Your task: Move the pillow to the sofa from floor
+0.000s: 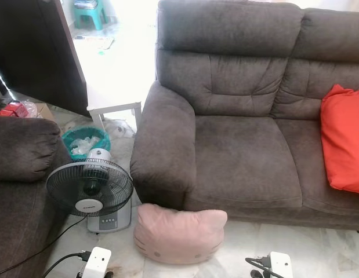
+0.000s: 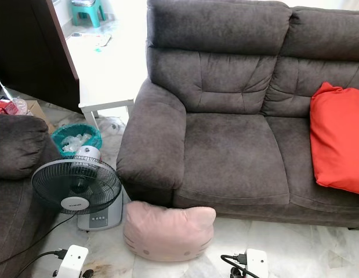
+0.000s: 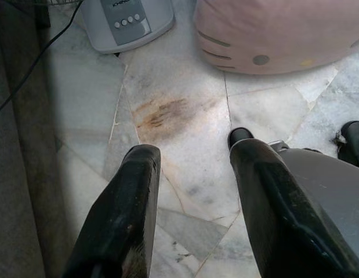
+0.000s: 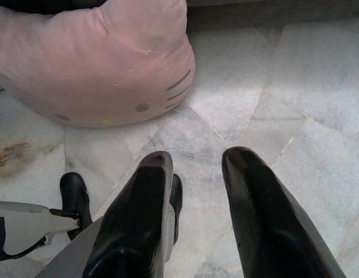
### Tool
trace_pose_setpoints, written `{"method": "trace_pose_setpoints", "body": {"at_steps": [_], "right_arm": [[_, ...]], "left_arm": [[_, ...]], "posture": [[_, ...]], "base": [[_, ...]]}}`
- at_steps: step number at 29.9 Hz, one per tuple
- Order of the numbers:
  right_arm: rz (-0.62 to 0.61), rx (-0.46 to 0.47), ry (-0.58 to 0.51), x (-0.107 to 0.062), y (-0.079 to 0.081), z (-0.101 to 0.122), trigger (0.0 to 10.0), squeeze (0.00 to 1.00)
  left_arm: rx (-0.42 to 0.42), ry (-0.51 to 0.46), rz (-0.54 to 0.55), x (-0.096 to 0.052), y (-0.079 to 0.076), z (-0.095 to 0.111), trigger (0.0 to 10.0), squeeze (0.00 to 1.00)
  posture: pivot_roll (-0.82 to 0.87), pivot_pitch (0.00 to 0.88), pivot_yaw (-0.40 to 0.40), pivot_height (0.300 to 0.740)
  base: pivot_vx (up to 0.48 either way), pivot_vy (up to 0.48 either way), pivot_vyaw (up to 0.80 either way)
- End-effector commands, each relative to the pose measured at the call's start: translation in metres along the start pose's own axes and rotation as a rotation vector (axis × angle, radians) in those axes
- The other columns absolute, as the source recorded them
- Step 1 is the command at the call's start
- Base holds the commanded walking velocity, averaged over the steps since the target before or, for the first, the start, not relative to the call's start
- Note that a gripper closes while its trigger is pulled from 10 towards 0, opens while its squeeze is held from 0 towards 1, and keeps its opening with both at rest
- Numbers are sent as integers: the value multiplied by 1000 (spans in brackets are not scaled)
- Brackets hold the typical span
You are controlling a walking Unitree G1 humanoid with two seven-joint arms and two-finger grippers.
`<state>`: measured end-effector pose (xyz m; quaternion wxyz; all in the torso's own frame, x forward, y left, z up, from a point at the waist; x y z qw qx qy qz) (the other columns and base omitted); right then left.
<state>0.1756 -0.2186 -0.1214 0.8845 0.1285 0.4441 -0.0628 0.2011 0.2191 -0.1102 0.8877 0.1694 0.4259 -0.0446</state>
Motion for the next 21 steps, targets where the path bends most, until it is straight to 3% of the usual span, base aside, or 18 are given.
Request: {"method": "trace_pose_setpoints", "body": {"at_steps": [1,7,21], "right_arm": [[-5,-4,0,-1,-4,1,10000,0],[-3,-3,0,-1,-3,1,10000,0],[0,-2,0,-1,-3,1,10000,0]], "left_arm": [[-8,7,-2,-1,-2,-3,10000,0],[-9,7,-1,-1,-1,-3,10000,0],[-8,5,-2,-1,-1,-3,10000,0]], "posture": [[96,37,-56,740],[96,39,-55,740],[96,39,-53,740]], "base": [[0,0,0],[0,0,0],[262,0,0]]}}
Point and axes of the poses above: a point about 5 cm out from each wrist's last joint towards the gripper, its own x axis pointing out of the wrist towards the gripper, its own z axis along the axis of the wrist's last joint, y = z × x, the point moved 4 cm from there along x, pointing out of the wrist towards the gripper, and after that the axes turned 6 degrees about x, right-handed, at the moved point
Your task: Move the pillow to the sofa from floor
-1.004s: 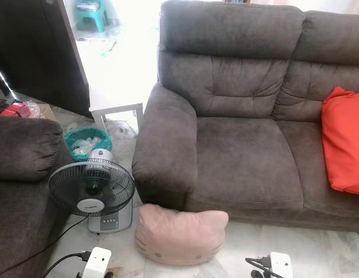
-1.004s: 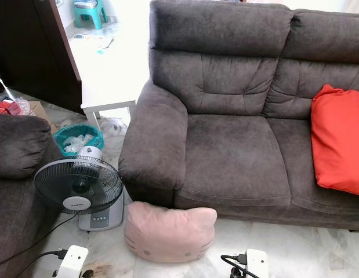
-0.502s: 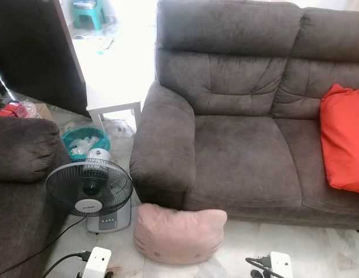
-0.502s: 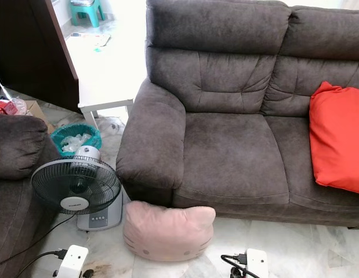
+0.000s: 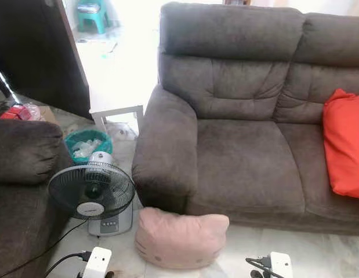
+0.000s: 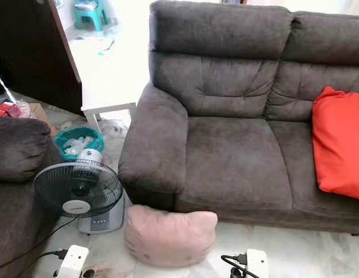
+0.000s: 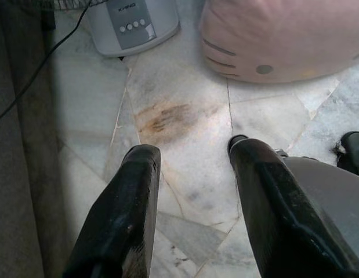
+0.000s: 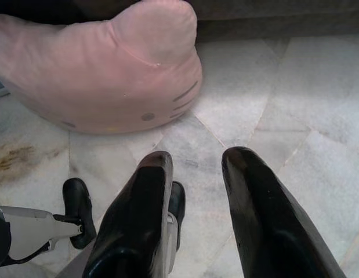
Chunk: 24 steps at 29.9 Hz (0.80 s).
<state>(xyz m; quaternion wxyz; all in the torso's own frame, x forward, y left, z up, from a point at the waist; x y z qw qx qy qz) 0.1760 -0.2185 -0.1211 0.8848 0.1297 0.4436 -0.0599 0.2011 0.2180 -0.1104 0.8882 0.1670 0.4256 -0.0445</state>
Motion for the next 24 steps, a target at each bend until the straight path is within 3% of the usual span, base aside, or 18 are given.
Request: {"method": "trace_pose_setpoints", "body": {"at_steps": [1,12,24], "right_arm": [[-7,-2,0,-1,-3,0,10000,0],[-7,-5,2,-1,-3,0,10000,0],[-8,-5,-1,-1,-3,1,10000,0]], "left_arm": [[-3,6,0,-1,0,-3,10000,0],[3,17,-8,-1,-1,-4,10000,0],[13,-16,13,-1,2,0,10000,0]], "posture": [[96,39,-53,740],[96,41,-55,740],[96,40,-54,740]], "base": [[285,0,0],[283,0,0],[0,0,0]]}}
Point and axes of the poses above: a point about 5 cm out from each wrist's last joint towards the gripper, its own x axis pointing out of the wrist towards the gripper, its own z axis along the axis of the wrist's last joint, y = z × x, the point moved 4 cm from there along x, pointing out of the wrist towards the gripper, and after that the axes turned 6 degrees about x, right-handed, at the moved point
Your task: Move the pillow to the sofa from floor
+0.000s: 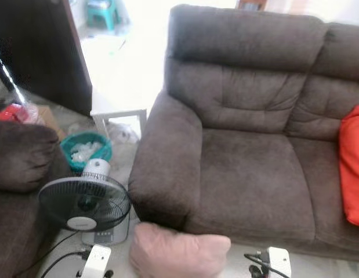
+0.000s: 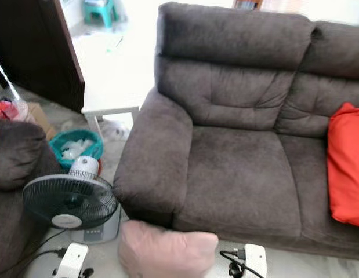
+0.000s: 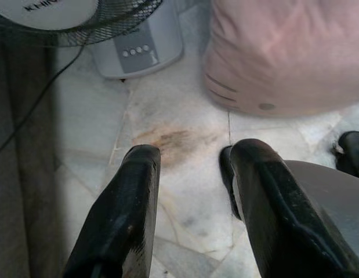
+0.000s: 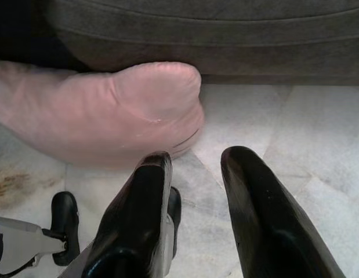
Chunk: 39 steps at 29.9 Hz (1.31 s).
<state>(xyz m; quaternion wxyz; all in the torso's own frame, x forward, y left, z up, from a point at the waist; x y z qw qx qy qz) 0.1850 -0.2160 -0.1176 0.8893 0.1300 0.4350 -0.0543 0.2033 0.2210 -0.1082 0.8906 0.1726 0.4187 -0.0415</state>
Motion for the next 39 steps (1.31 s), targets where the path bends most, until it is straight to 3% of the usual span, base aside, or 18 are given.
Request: {"method": "trace_pose_setpoints", "body": {"at_steps": [1,6,16,23,39], "right_arm": [[-21,-1,17,-3,-8,-7,10000,0],[-19,0,14,-3,-8,-7,10000,0],[-19,6,11,-4,-8,-7,10000,0],[-24,4,14,-4,-8,-8,10000,0],[-27,9,21,-4,-9,-9,10000,0]], "left_arm": [[7,-6,5,-1,-2,-1,10000,0],[-4,-39,42,-1,1,2,10000,0],[-123,-65,50,-3,0,2,10000,0],[-143,-43,44,-3,-1,-1,10000,0],[-149,-40,41,-3,-1,-2,10000,0]], "posture": [[96,40,-54,740],[96,41,-54,740],[93,36,-52,740],[88,27,-50,740],[89,31,-54,740]], "base": [[0,0,0],[0,0,0],[0,0,0],[0,0,0],[337,0,-123]]}}
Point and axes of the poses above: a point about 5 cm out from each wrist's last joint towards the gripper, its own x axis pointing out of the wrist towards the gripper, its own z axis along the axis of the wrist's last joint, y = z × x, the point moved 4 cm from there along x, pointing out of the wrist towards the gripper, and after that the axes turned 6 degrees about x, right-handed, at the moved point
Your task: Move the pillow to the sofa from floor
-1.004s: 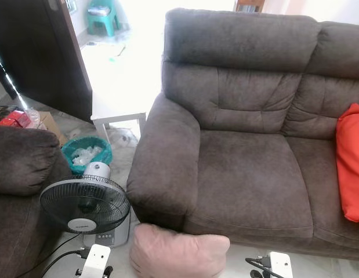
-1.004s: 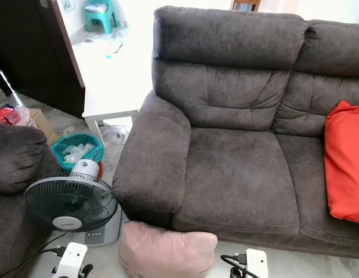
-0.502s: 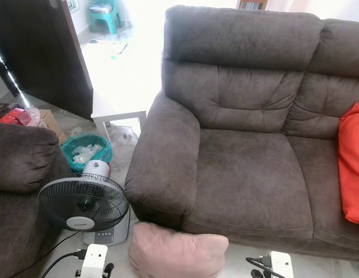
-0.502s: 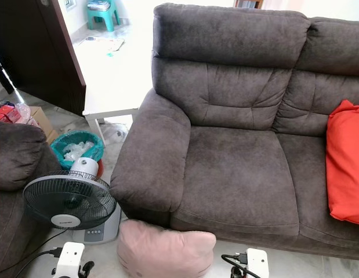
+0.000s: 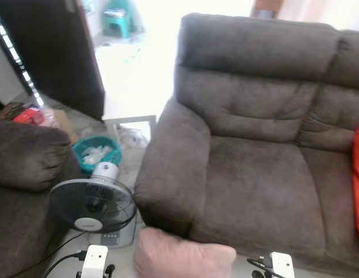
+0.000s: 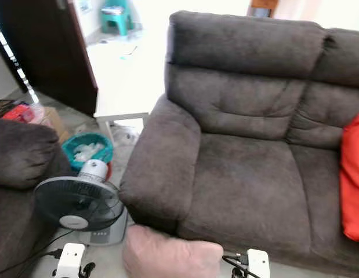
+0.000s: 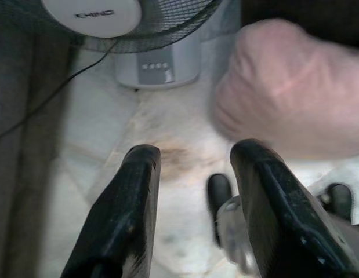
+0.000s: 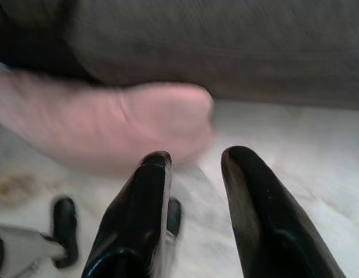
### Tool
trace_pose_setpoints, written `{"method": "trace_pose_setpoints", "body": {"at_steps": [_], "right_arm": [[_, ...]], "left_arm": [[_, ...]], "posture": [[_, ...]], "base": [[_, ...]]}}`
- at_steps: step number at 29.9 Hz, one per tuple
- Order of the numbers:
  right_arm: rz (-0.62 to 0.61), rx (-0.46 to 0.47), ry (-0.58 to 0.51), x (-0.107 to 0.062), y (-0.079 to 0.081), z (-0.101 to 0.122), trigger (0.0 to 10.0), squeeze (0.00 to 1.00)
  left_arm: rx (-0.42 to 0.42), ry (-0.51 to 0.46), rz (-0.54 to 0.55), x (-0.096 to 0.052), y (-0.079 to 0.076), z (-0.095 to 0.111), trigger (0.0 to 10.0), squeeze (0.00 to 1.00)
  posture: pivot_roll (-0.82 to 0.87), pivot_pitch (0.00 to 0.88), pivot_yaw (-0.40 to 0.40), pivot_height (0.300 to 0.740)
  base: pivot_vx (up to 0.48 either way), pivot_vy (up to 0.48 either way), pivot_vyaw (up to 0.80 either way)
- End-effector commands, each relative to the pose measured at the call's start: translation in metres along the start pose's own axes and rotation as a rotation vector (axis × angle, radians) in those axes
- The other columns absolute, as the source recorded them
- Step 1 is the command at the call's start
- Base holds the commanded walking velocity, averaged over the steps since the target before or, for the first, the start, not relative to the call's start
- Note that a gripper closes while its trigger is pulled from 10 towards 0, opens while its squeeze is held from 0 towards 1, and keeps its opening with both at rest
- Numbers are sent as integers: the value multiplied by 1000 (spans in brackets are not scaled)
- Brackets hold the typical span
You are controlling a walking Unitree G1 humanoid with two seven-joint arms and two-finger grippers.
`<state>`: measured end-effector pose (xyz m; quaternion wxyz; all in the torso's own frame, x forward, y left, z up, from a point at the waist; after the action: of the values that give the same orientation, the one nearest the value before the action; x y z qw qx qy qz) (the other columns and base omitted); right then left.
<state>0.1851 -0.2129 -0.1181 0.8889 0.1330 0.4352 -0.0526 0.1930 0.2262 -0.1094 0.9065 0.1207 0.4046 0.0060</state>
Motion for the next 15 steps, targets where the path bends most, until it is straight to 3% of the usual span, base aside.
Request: {"method": "trace_pose_setpoints", "body": {"at_steps": [1,5,15], "right_arm": [[-32,4,19,-4,-12,-7,10000,0],[-32,4,12,-4,-12,-6,10000,0],[-28,1,10,-4,-11,-6,10000,0]], "left_arm": [[-13,-13,-7,3,-5,8,10000,0],[-13,-19,-6,3,-5,9,10000,0],[-2,-42,6,2,-3,11,10000,0]], "posture": [[89,32,-53,740],[91,35,-54,740],[96,42,-55,740]], "base": [[349,0,-769],[319,0,0],[0,0,0]]}}
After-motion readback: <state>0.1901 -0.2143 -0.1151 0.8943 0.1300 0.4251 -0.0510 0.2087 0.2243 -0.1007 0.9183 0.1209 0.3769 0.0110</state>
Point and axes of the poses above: a point about 5 cm out from each wrist's last joint towards the gripper, its own x axis pointing out of the wrist towards the gripper, its own z axis along the axis of the wrist's last joint, y = z × x, the point moved 4 cm from there along x, pointing out of the wrist towards the gripper, and after that the axes turned 6 degrees about x, right-handed, at the moved point
